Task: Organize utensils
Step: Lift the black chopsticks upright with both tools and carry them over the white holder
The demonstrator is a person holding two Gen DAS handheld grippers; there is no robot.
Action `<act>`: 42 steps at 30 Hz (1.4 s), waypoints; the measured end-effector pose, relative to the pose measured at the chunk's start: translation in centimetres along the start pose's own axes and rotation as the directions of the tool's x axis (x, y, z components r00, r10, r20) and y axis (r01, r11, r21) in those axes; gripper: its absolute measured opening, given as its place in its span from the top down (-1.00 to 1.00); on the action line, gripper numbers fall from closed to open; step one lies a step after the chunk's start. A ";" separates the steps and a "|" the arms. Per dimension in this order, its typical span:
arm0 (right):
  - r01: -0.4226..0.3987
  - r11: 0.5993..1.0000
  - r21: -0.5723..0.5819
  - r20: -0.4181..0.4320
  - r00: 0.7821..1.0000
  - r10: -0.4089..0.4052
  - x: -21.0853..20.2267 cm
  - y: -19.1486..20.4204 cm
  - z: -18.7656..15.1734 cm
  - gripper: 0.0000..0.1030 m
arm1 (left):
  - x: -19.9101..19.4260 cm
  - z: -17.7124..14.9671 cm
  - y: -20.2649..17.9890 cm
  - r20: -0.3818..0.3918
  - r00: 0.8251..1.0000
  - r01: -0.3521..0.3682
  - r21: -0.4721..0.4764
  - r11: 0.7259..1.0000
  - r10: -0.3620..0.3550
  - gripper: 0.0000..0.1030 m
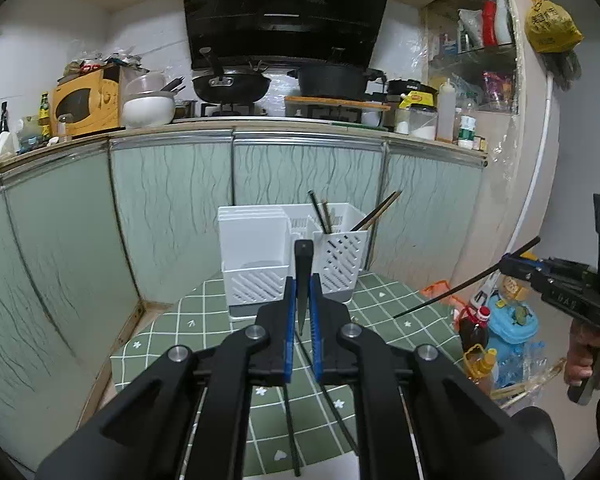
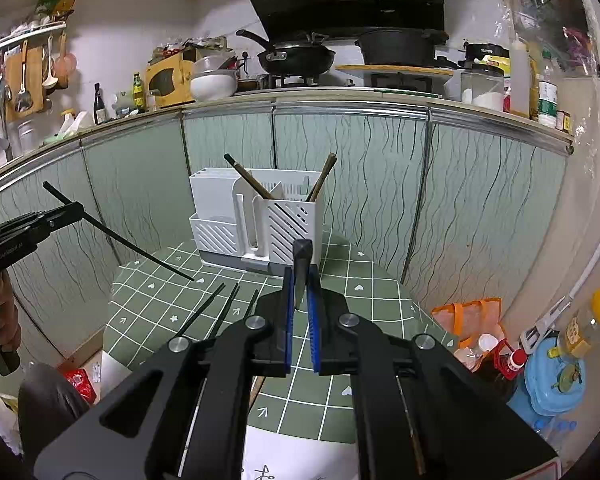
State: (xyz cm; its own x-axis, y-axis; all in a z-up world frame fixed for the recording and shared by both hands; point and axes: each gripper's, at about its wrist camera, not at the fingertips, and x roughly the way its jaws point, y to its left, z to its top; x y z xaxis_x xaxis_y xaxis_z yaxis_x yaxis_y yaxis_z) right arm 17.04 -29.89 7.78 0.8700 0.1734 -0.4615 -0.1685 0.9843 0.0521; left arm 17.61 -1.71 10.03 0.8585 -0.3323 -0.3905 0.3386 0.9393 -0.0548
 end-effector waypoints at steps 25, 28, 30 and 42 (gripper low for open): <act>-0.032 0.999 -0.027 -0.002 0.999 0.032 1.7 0.1 6.1 0.88 | 3.2 6.7 -3.3 0.047 0.996 0.068 0.035 0.997 -0.070 0.88; -0.033 0.999 -0.027 0.008 0.999 0.034 1.5 -0.1 7.4 0.88 | 3.2 7.7 -3.4 0.053 0.996 0.069 0.047 0.997 -0.072 0.88; -0.049 0.999 -0.015 0.006 0.999 0.049 1.6 -0.3 8.2 0.88 | 3.5 8.2 -3.7 0.041 0.996 0.079 0.065 0.995 -0.082 0.88; -0.065 0.998 -0.014 0.008 0.998 0.065 4.1 -0.3 13.1 0.88 | 6.7 12.0 -4.9 0.037 0.995 0.091 0.116 0.989 -0.096 0.88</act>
State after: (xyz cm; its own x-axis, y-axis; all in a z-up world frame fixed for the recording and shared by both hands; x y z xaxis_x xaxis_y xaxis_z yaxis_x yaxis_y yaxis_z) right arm 26.76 -29.01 17.48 0.8607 0.2374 -0.4504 -0.2314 0.9704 0.0692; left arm 26.31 -9.56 18.71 0.8358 -0.4237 -0.3490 0.4578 0.8889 0.0172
